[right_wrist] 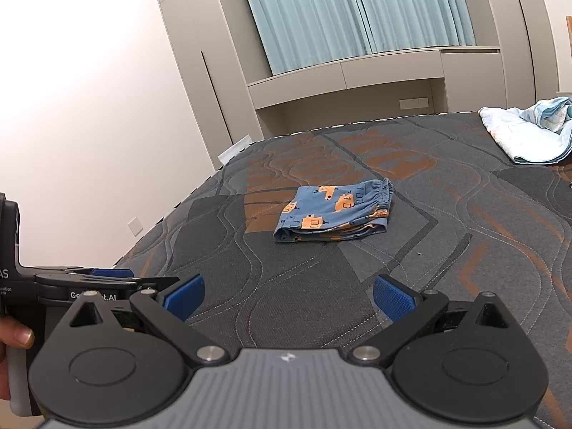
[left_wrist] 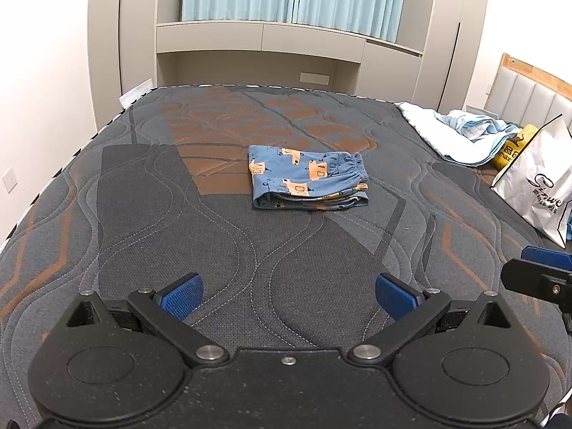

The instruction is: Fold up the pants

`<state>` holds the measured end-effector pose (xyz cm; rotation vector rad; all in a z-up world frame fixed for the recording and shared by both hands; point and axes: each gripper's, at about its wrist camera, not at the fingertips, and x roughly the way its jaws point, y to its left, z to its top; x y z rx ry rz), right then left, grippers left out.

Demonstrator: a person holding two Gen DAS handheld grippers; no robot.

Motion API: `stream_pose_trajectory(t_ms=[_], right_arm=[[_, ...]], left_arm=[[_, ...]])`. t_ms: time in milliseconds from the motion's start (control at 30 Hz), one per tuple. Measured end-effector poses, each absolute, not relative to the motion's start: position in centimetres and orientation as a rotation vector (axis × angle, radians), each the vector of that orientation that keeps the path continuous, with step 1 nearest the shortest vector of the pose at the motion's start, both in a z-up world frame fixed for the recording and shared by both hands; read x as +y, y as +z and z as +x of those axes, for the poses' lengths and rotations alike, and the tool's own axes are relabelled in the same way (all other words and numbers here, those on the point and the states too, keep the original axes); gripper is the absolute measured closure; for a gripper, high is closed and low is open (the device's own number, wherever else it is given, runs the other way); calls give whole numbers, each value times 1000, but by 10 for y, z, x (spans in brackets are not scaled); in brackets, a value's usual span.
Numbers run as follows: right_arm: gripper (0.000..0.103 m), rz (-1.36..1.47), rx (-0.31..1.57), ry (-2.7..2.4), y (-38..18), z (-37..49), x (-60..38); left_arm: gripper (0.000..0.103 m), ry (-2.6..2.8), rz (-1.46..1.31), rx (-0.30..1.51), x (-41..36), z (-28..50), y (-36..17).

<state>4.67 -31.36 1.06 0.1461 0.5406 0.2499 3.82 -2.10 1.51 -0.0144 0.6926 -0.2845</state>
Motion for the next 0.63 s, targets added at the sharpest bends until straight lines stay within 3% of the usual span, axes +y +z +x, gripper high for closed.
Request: stream_pose_trajectory(t_ms=[633], right_arm=[[0,152,552,247,9,46,-313]], left_arm=[[0,-290,-62,651,-17,35,18]])
